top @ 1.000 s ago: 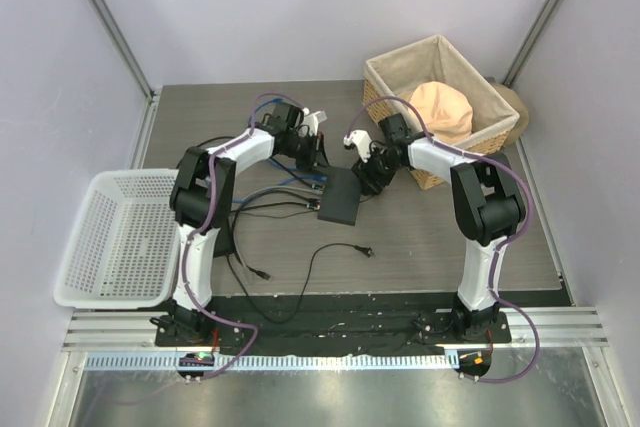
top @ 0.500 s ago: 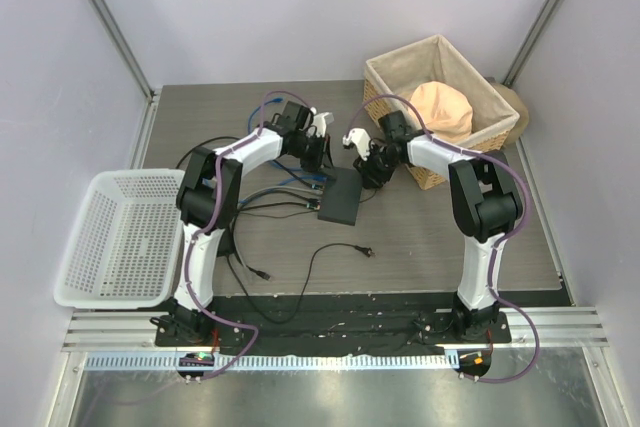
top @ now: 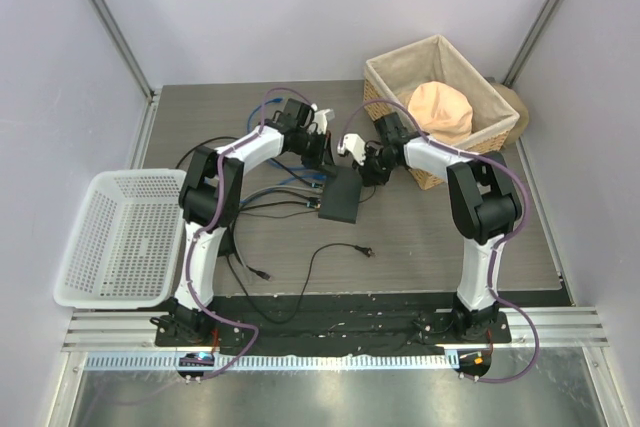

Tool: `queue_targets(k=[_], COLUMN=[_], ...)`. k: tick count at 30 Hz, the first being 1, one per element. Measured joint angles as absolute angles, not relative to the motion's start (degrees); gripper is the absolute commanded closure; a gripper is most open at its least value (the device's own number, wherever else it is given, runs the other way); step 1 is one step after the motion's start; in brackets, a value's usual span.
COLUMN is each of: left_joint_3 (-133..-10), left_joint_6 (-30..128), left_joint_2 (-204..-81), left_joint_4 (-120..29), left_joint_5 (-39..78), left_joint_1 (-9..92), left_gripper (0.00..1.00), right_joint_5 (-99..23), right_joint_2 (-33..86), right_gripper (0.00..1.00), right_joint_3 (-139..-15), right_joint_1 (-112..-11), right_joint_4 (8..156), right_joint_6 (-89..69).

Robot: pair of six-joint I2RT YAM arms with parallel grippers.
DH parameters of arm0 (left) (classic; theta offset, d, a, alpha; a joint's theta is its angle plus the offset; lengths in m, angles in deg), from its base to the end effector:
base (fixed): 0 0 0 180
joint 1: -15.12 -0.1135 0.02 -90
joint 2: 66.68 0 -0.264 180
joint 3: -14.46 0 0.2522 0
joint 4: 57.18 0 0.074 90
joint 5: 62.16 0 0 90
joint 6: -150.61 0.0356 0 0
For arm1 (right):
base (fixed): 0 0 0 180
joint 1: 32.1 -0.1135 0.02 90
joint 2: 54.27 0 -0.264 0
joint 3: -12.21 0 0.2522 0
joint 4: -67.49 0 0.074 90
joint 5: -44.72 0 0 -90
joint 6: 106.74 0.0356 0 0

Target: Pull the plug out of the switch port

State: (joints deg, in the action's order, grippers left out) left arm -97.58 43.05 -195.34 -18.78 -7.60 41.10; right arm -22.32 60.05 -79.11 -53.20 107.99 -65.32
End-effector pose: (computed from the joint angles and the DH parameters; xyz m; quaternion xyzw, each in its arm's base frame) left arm 0.4275 -0.2313 0.1631 0.1579 0.8994 -0.3758 0.1582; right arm 0.3761 0.1600 0.1600 -0.5824 0.7569 0.1348 0.2642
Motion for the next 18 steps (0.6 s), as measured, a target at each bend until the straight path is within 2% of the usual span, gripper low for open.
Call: queue_targets(k=[7,18], left_joint_3=[-97.6,-97.6], left_joint_6=[43.1,43.3], left_joint_2=[-195.4,-195.4], left_joint_4=[-18.8,-18.9], left_joint_5=[-7.4,-7.2], left_joint_1=[41.1,41.3], left_gripper=[1.00,1.00], right_joint_5=[-25.8,-26.0], right_joint_2=[56.9,58.1], right_gripper=[0.99,0.98], right_joint_3=[-73.8,-75.8], right_joint_1=[-54.9,-55.0], right_joint_4=[102.2,104.7], right_joint_6=[-70.2,-70.7])
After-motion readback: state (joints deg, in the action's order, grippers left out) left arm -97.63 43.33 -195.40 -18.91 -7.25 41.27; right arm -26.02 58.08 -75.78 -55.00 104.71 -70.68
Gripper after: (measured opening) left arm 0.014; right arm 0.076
